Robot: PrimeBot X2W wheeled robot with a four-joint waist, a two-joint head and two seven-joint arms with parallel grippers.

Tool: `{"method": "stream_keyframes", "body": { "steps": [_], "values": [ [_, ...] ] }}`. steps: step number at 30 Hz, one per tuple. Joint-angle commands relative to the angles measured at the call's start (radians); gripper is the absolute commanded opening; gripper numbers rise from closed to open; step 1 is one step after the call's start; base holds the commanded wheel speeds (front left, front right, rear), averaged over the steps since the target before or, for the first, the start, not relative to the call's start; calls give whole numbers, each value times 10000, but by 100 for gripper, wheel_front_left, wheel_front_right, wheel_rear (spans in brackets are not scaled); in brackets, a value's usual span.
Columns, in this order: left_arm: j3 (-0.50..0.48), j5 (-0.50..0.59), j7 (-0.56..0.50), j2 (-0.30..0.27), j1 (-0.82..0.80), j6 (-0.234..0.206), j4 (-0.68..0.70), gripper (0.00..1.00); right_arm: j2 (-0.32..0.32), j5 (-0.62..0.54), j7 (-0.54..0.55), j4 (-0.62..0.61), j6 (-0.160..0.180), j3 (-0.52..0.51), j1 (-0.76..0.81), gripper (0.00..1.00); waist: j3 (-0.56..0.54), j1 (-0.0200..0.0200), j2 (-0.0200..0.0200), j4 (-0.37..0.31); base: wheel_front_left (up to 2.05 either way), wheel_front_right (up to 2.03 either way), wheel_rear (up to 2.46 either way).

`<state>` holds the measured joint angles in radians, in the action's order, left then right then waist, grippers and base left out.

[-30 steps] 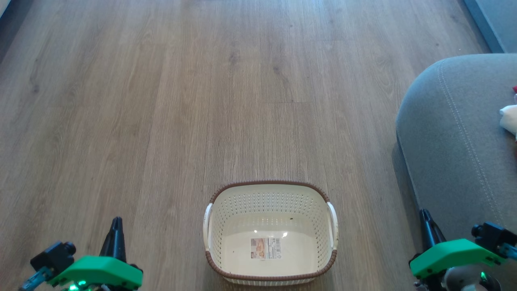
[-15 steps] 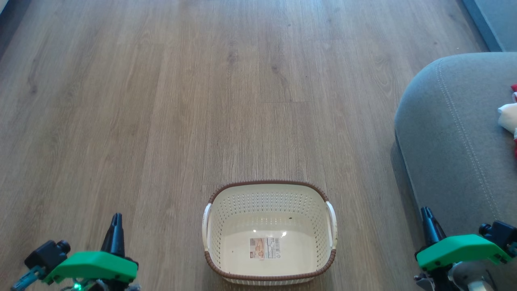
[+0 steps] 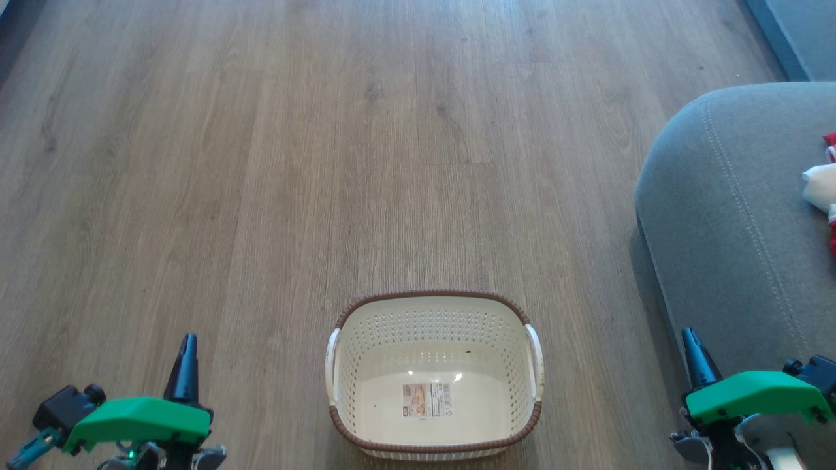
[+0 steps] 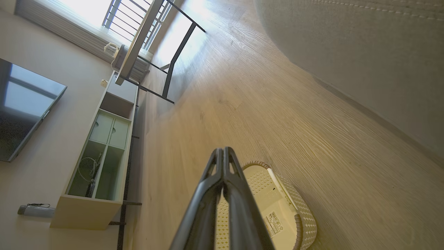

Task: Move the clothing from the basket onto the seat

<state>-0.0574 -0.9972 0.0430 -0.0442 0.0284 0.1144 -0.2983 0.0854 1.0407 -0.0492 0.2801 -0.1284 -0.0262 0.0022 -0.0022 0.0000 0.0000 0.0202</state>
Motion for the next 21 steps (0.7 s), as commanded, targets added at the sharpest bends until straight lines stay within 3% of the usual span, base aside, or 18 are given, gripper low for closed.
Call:
{"method": "stream_keyframes", "body": {
  "steps": [1,21],
  "values": [
    [-278,-276,-96,-46,-611,61,376,0,15,293,57,-340,-14,30,-506,0,1,0,0,-5,0,0,0],
    [-393,-2617,-685,-52,-914,102,437,0,-87,2503,637,-348,-18,-273,-739,0,22,0,0,-84,0,0,0]
  ]
}}
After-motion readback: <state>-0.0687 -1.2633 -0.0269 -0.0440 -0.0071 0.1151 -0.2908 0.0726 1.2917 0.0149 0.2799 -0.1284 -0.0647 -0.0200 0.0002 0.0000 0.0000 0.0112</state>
